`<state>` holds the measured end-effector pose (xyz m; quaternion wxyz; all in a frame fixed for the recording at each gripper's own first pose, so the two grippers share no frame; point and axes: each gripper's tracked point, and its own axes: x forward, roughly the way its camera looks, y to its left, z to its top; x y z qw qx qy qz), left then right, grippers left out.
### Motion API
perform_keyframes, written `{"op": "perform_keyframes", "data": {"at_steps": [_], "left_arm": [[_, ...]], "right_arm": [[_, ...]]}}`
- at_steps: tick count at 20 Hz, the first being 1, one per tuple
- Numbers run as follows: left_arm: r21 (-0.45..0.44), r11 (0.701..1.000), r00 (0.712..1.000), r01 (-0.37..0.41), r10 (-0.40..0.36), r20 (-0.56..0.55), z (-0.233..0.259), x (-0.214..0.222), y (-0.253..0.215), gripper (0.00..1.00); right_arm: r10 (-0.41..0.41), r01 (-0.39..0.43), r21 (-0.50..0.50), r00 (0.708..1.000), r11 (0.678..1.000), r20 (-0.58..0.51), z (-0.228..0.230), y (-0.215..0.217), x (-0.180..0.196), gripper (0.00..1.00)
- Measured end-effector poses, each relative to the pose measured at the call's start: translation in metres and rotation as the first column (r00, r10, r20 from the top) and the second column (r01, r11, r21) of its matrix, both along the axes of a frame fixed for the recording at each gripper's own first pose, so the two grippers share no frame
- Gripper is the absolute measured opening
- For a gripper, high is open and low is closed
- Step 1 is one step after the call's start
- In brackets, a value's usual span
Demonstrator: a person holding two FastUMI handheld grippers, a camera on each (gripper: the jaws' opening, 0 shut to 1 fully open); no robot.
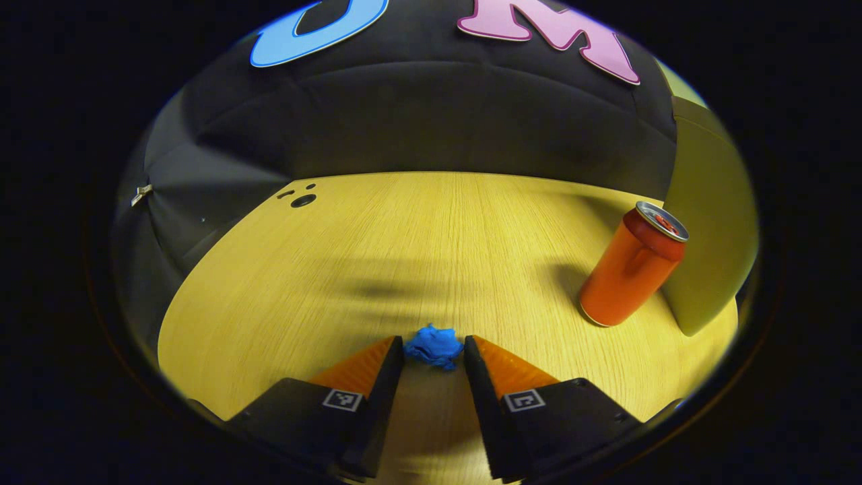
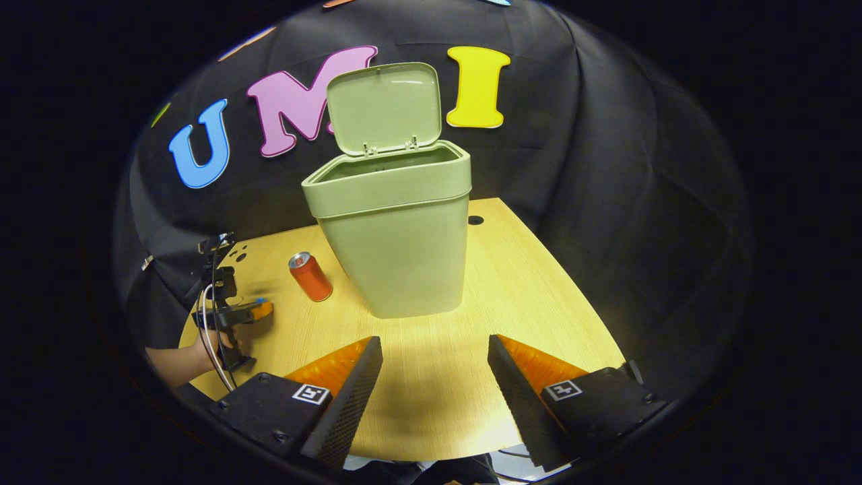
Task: Press the lid of the desktop garbage bin to open it, pick up the crumpled paper on the desktop and throw it into the bin, then pick up the pop can on the desktop and drop it into the bin, and finally close the garbage bin lid.
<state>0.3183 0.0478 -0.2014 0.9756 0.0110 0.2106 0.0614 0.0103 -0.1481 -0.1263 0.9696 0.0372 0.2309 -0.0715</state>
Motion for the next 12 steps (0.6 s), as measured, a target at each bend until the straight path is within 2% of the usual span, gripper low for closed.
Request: {"op": "perform_keyframes", "data": {"at_steps": [6, 7, 9, 11, 12], "left_arm": [[-0.035, 0.999, 0.999, -0.018, 0.02, 0.045, 0.004, 0.002, 0.004, 0.41], [-0.042, 0.999, 0.998, -0.02, 0.022, 0.053, 0.006, 0.002, 0.005, 0.42], [-0.029, 0.999, 0.997, -0.027, 0.028, 0.069, 0.011, -0.001, 0.007, 0.37], [-0.007, 1.0, 0.995, -0.018, 0.018, 0.1, 0.023, -0.004, 0.006, 0.41], [0.005, 1.0, 0.993, -0.01, 0.01, 0.117, 0.031, -0.006, 0.005, 0.39]], "right_arm": [[0.007, -0.007, 0.009, 1.0, 1.0, -0.015, -0.006, -0.001, -0.002, 0.99], [0.006, -0.006, 0.01, 1.0, 1.0, -0.016, -0.007, -0.002, -0.002, 0.99], [0.007, -0.007, 0.008, 1.0, 1.0, -0.016, -0.008, -0.002, -0.003, 0.99], [0.013, -0.013, 0.006, 1.0, 1.0, -0.018, -0.009, -0.001, -0.001, 0.99], [0.018, -0.018, 0.006, 1.0, 1.0, -0.018, -0.01, 0.001, -0.002, 0.99]]}}
